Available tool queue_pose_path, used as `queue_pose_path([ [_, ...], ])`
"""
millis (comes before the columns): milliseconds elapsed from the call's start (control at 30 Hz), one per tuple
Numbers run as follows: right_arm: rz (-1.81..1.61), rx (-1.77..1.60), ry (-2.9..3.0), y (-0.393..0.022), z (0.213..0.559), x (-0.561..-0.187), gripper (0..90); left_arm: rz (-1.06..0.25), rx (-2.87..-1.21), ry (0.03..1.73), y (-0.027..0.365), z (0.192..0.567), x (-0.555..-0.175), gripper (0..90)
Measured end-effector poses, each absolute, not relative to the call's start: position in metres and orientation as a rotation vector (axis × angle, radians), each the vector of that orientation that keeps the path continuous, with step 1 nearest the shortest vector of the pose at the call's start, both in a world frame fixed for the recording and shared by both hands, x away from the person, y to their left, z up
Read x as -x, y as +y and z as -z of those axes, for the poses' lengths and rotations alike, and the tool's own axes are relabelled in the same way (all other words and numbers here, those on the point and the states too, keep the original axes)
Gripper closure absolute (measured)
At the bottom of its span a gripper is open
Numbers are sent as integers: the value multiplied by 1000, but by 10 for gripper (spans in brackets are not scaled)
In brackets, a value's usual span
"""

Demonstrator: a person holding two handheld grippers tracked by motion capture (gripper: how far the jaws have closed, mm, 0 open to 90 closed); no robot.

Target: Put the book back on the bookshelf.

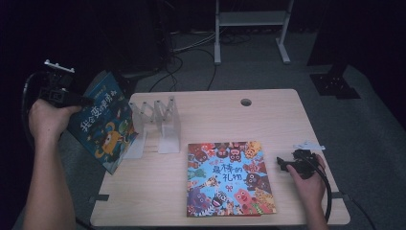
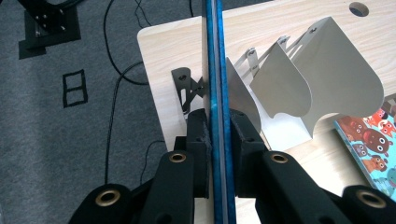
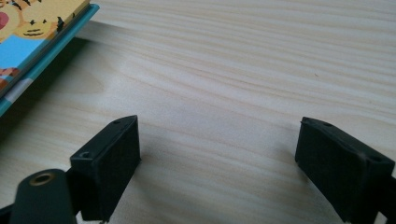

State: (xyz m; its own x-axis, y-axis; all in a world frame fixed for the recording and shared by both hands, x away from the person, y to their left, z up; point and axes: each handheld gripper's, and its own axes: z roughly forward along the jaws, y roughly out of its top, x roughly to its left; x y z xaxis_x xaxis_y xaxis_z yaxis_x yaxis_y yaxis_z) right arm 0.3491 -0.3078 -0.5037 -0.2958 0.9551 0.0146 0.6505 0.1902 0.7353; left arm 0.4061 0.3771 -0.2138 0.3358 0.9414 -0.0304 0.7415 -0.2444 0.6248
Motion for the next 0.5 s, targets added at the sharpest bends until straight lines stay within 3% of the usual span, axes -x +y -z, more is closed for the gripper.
queue_pose_path([
  [500,-898,-1499,2021,-308,504,-349,131,-568,-2043,1380,370,175,-383,771],
])
